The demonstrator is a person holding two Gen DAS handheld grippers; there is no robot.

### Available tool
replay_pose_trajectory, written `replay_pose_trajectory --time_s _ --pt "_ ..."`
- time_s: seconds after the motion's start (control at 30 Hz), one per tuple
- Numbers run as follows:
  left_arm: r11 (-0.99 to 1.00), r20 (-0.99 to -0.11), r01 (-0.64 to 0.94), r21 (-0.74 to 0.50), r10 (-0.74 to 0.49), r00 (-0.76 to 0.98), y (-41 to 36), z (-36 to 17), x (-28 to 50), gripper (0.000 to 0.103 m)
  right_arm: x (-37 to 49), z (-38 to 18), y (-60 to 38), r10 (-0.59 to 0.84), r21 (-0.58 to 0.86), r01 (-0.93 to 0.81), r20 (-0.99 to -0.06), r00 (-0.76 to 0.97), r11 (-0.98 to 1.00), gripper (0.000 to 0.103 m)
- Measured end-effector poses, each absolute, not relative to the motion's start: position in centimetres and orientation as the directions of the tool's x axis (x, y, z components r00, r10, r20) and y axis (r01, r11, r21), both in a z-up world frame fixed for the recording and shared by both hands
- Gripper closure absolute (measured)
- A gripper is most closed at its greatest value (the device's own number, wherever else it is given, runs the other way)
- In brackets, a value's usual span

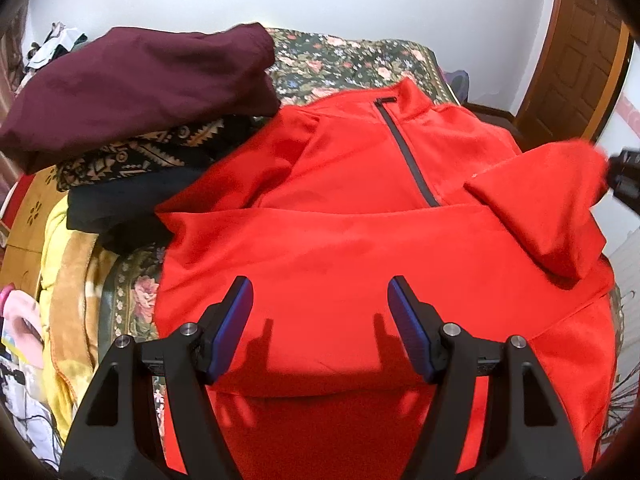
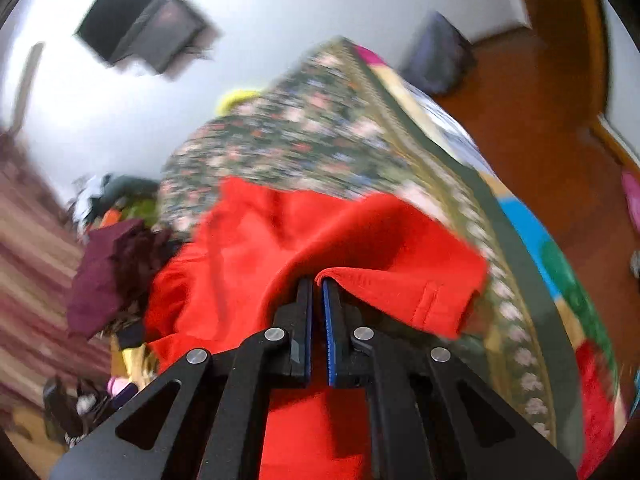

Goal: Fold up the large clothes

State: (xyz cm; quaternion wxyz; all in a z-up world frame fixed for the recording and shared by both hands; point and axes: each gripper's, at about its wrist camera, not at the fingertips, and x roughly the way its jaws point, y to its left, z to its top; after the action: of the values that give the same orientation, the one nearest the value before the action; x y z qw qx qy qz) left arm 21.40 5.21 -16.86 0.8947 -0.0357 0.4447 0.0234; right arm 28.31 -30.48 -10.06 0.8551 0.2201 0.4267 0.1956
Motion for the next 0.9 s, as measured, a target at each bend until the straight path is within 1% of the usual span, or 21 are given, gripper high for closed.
replay_pose_trajectory --time_s 0.17,0.27,0.33,0.43,0.57,0.7,0.77,0.83,0.9 --pt "0.995 -0.785 -0.088 -0.05 0.015 0.619 6.3 -16.3 20.6 0.034 26.2 -6.1 -25.7 0.593 0.508 -0.319 -0.587 0.552 0.8 0.098" --pt "0.993 -0.779 -0.101 -0.054 0.021 0.626 7.3 -16.1 19.8 0.034 25.5 -5.7 -22.4 0.625 0.487 -0.392 -0.59 0.511 0.781 0.098" --pt "0.992 -0.777 -0.11 -0.06 0.022 0.629 7.9 -16.0 19.5 0.034 25.0 -6.0 -19.8 0.643 0.476 -0.433 -0.604 0.472 0.765 0.098" --pt "0.989 -0.769 -0.13 -0.067 0.032 0.639 9.1 -15.6 18.6 0.034 24.1 -7.8 -15.6 0.651 0.451 -0.489 -0.648 0.396 0.746 0.098" --pt "0.985 -0.769 -0.153 -0.074 0.041 0.638 10.4 -15.6 17.4 0.034 22.8 -10.1 -11.2 0.618 0.391 -0.547 -0.716 0.325 0.74 0.098" --pt "0.982 -0.789 -0.163 -0.097 0.024 0.614 11.4 -16.4 16.7 0.034 21.8 -11.1 -9.4 0.575 0.334 -0.589 -0.767 0.284 0.736 0.098" --pt "0.981 -0.799 -0.162 -0.107 0.012 0.602 11.4 -16.9 16.6 0.034 21.5 -11.1 -9.5 0.55 0.308 -0.6 -0.789 0.272 0.739 0.095" --pt "0.982 -0.809 -0.153 -0.111 0.0 0.588 11.1 -17.4 16.7 0.034 21.1 -10.8 -10.0 0.533 0.279 -0.601 -0.793 0.296 0.749 0.093" --pt "0.985 -0.813 -0.135 -0.105 -0.007 0.583 10.4 -17.6 17.0 0.034 21.1 -10.5 -11.3 0.504 0.236 -0.593 -0.795 0.338 0.77 0.087"
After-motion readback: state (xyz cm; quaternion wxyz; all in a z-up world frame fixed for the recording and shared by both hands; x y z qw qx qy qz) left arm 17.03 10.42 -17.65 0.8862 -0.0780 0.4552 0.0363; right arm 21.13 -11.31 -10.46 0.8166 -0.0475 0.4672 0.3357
